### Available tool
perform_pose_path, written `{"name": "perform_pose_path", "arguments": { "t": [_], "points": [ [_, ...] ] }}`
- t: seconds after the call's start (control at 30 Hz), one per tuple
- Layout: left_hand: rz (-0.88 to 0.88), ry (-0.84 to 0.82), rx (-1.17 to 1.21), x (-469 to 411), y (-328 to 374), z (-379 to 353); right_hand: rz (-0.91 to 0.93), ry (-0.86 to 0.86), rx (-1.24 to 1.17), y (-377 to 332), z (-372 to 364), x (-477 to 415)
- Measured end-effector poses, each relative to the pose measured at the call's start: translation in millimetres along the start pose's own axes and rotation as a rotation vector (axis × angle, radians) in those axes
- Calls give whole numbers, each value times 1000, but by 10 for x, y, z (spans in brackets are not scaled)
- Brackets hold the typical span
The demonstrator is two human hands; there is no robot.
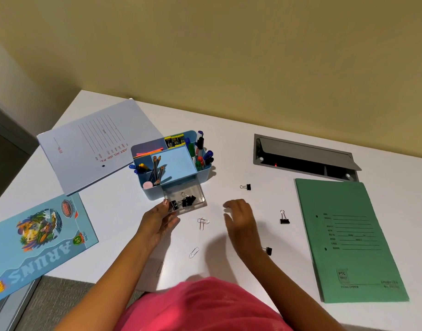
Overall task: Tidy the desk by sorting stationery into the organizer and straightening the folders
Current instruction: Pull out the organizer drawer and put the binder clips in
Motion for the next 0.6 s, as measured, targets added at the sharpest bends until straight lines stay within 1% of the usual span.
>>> {"name": "perform_pose_path", "arguments": {
  "t": [0.07,0.1,0.2,0.27,0.33,0.43,0.6],
  "points": [
    [-1,-2,-8,-2,6,2,-239,29,-2,350,111,211],
    [-1,-2,-11,-4,8,2,-332,44,35,507,168,334],
    [2,-3,-29,-6,16,7,-529,52,157,868,282,695],
    [6,-2,-40,-7,21,17,-615,18,144,1015,272,887],
    [6,-4,-47,-6,26,17,-639,-1,119,1087,249,1019],
    [-1,-11,-49,-2,31,3,-590,-21,159,1110,224,1109],
    [4,-15,-75,-2,33,6,-541,20,143,1100,231,1074]
  ]
}}
Point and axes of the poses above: each hand's wrist, its own x-axis away from the middle knuckle, its own z-axis out of the back of the hand, y = z × x, the point moved 8 cm from there along -x, towards the middle knuckle, and after that the axes turned 11 degrees about -x, right-handed, at the moved point
